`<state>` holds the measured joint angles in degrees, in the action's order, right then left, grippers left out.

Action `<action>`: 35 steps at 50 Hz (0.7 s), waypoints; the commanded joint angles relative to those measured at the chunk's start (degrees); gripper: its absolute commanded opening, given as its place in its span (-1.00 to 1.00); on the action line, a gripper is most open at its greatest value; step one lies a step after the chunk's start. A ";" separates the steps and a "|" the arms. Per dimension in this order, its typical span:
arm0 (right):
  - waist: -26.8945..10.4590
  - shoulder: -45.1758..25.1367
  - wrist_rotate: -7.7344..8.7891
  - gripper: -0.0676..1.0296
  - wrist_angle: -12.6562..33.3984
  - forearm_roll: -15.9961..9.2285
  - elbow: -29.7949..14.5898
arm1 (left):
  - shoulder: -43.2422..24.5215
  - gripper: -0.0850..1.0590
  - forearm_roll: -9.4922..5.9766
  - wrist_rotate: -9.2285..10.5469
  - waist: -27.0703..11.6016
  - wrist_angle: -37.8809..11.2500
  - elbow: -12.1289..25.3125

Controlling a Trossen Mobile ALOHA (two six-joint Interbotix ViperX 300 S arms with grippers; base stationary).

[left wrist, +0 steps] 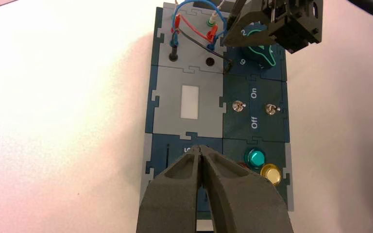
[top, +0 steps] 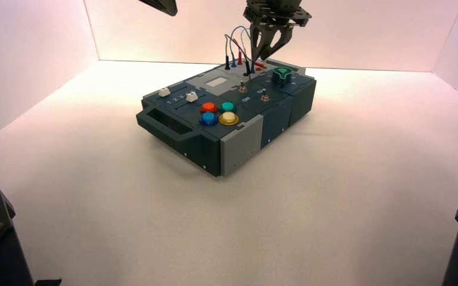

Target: Pull the blue wire.

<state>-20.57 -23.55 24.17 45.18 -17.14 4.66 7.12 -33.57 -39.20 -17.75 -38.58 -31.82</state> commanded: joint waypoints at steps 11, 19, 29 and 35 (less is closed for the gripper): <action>-0.88 0.09 0.35 -0.19 -0.18 -0.26 -2.99 | 0.79 -0.91 -0.09 -0.09 -0.18 0.26 0.70; -0.88 -0.97 0.35 -0.19 -0.18 -0.26 -4.13 | 0.79 -0.91 -0.09 -0.09 -0.18 0.26 0.70; -1.05 -2.11 0.26 -0.20 0.88 -0.18 -5.27 | 0.88 -0.91 0.00 -0.09 -0.18 0.26 0.70; -0.88 -2.64 0.35 -0.37 0.79 -0.09 -5.36 | 0.88 -0.91 -0.09 -0.09 -0.18 0.18 0.70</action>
<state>-21.27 -27.25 24.17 46.14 -17.05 1.05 7.21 -33.57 -39.20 -17.84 -38.58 -31.82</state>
